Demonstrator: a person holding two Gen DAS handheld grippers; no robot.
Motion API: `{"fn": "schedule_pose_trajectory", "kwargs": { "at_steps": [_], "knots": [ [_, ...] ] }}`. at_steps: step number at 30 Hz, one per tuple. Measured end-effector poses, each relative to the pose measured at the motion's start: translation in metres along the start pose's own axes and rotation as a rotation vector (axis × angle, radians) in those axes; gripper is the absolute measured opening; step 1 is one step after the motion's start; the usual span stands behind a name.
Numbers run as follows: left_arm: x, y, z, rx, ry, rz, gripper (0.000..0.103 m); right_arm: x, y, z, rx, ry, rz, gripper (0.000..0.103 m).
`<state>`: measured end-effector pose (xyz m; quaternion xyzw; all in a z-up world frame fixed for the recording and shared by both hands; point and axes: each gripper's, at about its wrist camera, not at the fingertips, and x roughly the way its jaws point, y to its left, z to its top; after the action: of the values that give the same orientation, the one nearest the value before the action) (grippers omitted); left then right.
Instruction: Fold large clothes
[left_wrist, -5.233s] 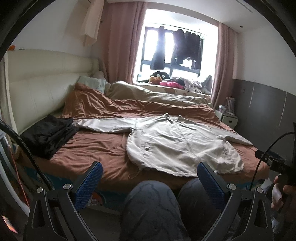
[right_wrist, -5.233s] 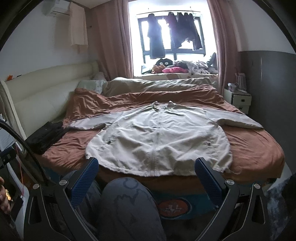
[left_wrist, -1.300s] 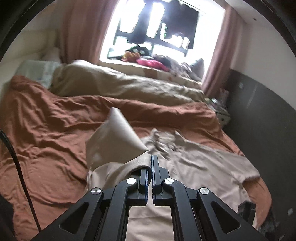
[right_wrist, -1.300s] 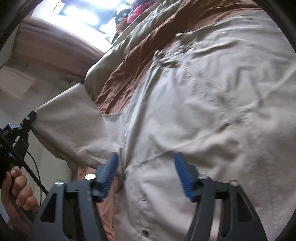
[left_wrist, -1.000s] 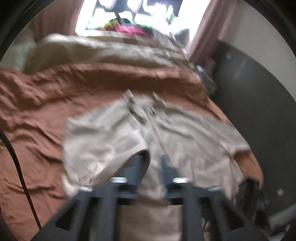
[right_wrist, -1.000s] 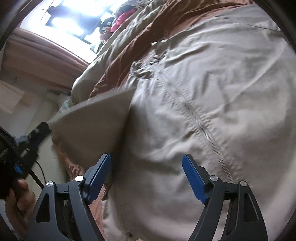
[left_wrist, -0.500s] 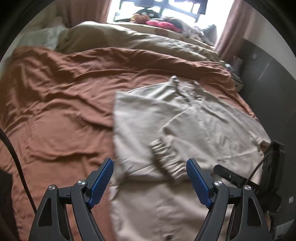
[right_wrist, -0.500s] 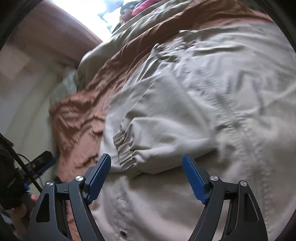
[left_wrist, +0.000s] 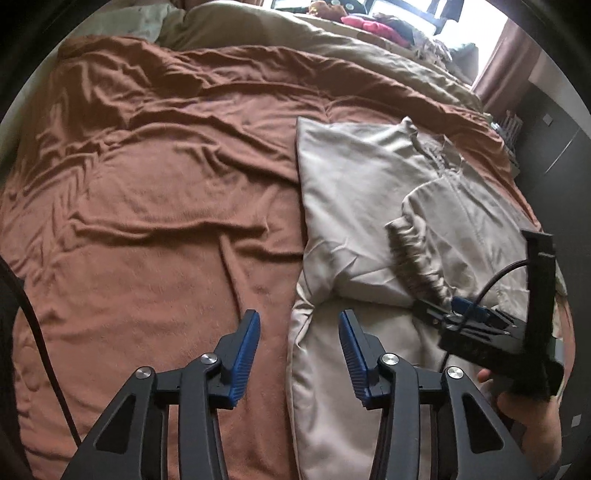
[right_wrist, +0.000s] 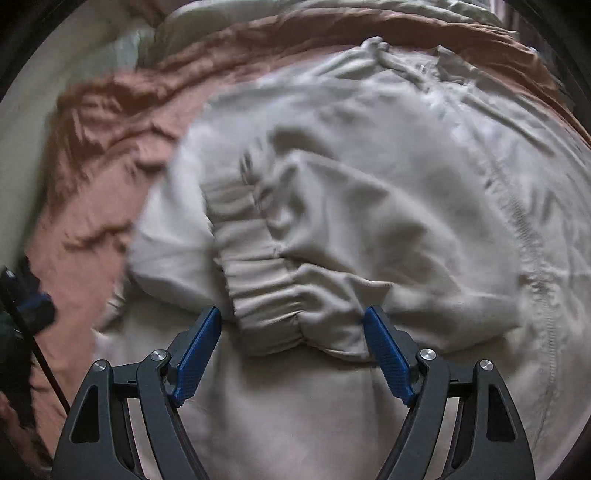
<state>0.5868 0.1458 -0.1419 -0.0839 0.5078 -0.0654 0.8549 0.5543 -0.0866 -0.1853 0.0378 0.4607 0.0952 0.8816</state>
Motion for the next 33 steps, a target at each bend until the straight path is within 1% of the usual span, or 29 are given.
{"fn": "schedule_pose_trajectory", "kwargs": {
  "at_steps": [1, 2, 3, 4, 5, 7, 9, 10, 13, 15, 17, 19, 20, 22, 23, 24, 25, 26, 27, 28, 31, 33],
  "knots": [
    [0.004, 0.000, -0.001, 0.002, 0.007, -0.002, 0.047, 0.001, 0.002, 0.001, -0.015, -0.003, -0.016, 0.068],
    [0.007, 0.000, -0.002, 0.002, 0.012, -0.003, 0.047, 0.000, 0.000, 0.001, -0.017, -0.016, -0.037, 0.063],
    [0.013, -0.002, -0.003, 0.003, 0.020, -0.003, 0.046, -0.002, -0.003, 0.001, -0.006, -0.025, -0.030, 0.052],
    [0.016, -0.004, -0.003, 0.005, 0.024, -0.001, 0.046, -0.003, -0.007, 0.001, 0.011, -0.028, -0.024, 0.036],
    [0.019, -0.006, -0.003, 0.010, 0.028, 0.005, 0.046, -0.005, -0.015, 0.002, 0.037, -0.033, -0.011, 0.034],
    [0.024, -0.010, -0.004, 0.017, 0.033, 0.014, 0.044, -0.015, -0.036, 0.002, 0.123, -0.050, 0.069, 0.025],
    [0.028, -0.011, -0.003, 0.022, 0.027, 0.035, 0.042, -0.025, -0.055, 0.001, 0.175, -0.076, 0.097, 0.019],
    [0.029, -0.011, -0.003, 0.019, 0.027, 0.044, 0.041, -0.030, -0.065, 0.000, 0.200, -0.091, 0.113, 0.018],
    [0.036, -0.009, -0.002, -0.005, 0.043, 0.029, 0.038, -0.051, -0.108, -0.005, 0.323, -0.152, 0.188, 0.017],
    [0.039, -0.011, -0.003, -0.004, 0.049, 0.033, 0.038, -0.063, -0.141, -0.010, 0.413, -0.199, 0.214, 0.017],
    [0.041, -0.015, -0.003, 0.002, 0.053, 0.034, 0.038, -0.075, -0.168, -0.020, 0.487, -0.252, 0.231, 0.017],
    [0.044, -0.019, -0.003, 0.007, 0.053, 0.038, 0.038, -0.083, -0.196, -0.030, 0.572, -0.284, 0.219, 0.017],
    [0.045, -0.020, -0.003, 0.007, 0.054, 0.040, 0.038, -0.086, -0.214, -0.037, 0.640, -0.305, 0.218, 0.017],
    [0.047, -0.021, -0.002, 0.004, 0.055, 0.042, 0.038, -0.087, -0.234, -0.046, 0.721, -0.320, 0.198, 0.018],
    [0.048, -0.022, -0.002, 0.003, 0.055, 0.046, 0.038, -0.088, -0.248, -0.056, 0.785, -0.331, 0.184, 0.018],
    [0.049, -0.023, -0.001, 0.003, 0.055, 0.048, 0.038, -0.089, -0.257, -0.062, 0.822, -0.343, 0.181, 0.023],
    [0.049, -0.023, -0.001, 0.003, 0.055, 0.048, 0.038, -0.091, -0.264, -0.068, 0.860, -0.354, 0.179, 0.039],
    [0.050, -0.023, -0.001, 0.004, 0.055, 0.048, 0.038, -0.092, -0.272, -0.076, 0.901, -0.371, 0.186, 0.050],
    [0.050, -0.024, -0.001, 0.005, 0.055, 0.049, 0.038, -0.093, -0.279, -0.083, 0.939, -0.397, 0.202, 0.070],
    [0.051, -0.024, 0.000, 0.006, 0.054, 0.048, 0.038, -0.094, -0.283, -0.089, 0.962, -0.410, 0.207, 0.077],
    [0.052, -0.024, 0.001, 0.004, 0.055, 0.051, 0.038, -0.088, -0.287, -0.102, 1.019, -0.391, 0.220, 0.077],
    [0.052, -0.024, 0.002, 0.001, 0.053, 0.057, 0.038, -0.076, -0.283, -0.105, 1.023, -0.347, 0.246, 0.077]
  ]
}}
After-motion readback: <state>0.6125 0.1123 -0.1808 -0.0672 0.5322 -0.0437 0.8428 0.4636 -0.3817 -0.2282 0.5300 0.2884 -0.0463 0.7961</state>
